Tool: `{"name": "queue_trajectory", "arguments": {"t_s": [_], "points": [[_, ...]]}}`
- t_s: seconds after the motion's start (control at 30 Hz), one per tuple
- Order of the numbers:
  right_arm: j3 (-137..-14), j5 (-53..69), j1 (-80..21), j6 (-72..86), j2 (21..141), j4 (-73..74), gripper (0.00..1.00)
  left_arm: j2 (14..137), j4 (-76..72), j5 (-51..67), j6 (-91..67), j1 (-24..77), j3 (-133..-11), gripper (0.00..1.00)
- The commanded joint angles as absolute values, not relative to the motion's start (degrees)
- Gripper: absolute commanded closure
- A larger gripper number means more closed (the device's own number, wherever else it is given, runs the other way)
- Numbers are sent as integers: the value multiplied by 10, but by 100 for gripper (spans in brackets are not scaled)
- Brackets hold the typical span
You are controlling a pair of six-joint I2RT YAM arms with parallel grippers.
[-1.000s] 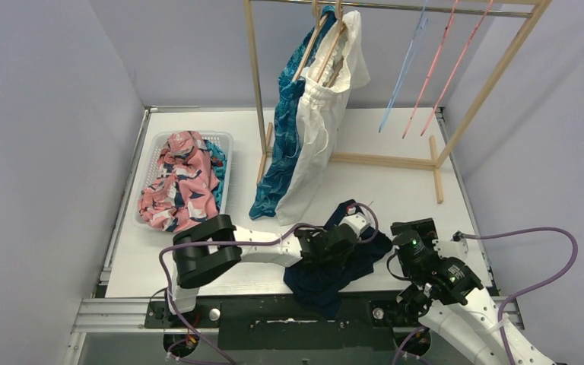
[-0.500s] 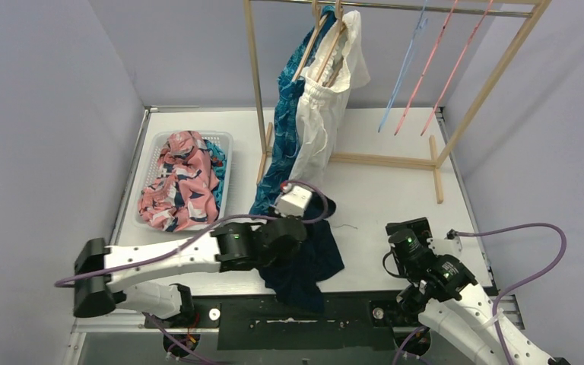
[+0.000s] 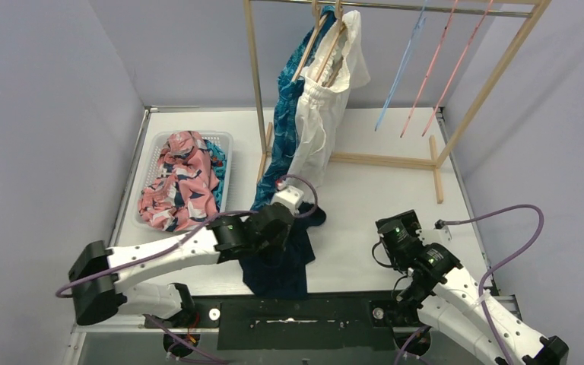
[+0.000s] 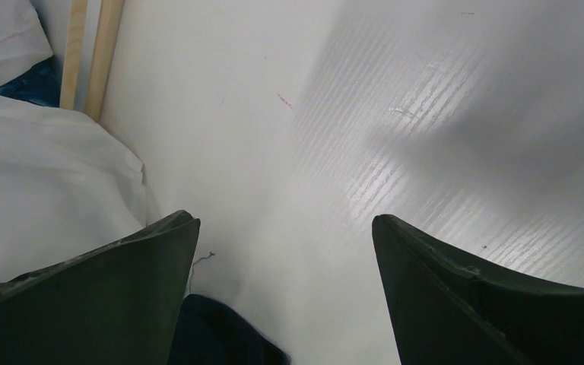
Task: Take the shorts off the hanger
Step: Pick up the shorts at the center of the board.
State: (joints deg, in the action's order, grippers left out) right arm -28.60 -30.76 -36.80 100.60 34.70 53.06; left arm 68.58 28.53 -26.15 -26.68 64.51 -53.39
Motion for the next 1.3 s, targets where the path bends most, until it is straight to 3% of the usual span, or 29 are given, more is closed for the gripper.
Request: {"name": "queue_trajectory", "arguments": {"t_s": [0.0, 0.07, 0.2, 0.23, 0.47, 0.7, 0.77, 0.8, 1.0, 1.13, 1.27], "points": [[-317, -326, -370, 991, 373, 506, 12, 768, 165, -61, -248, 667, -506, 97], [-320, -326, -370, 991, 376, 511, 12, 798, 166, -81, -259, 677, -499, 64], [-311, -328, -370, 993, 365, 509, 12, 836, 204, -125, -284, 670, -497, 17], [-307, -329, -370, 993, 361, 507, 12, 837, 208, -133, -289, 667, -496, 12], [-294, -333, -370, 995, 352, 494, 12, 819, 179, -113, -302, 644, -449, 12], [-292, -326, -370, 995, 360, 495, 12, 968, 144, -91, -395, 681, -404, 11], [-292, -327, -369, 994, 357, 495, 12, 1036, 164, -97, -406, 715, -427, 14], [-292, -329, -369, 994, 356, 494, 12, 1065, 176, -101, -409, 729, -439, 22], [-296, -331, -369, 990, 352, 502, 12, 1110, 197, -140, -432, 781, -465, 99], [-287, -323, -369, 996, 341, 510, 12, 1047, 254, -192, -431, 782, -482, 100], [-278, -321, -369, 1005, 322, 524, 12, 943, 454, -318, -429, 792, -594, 100]]}}
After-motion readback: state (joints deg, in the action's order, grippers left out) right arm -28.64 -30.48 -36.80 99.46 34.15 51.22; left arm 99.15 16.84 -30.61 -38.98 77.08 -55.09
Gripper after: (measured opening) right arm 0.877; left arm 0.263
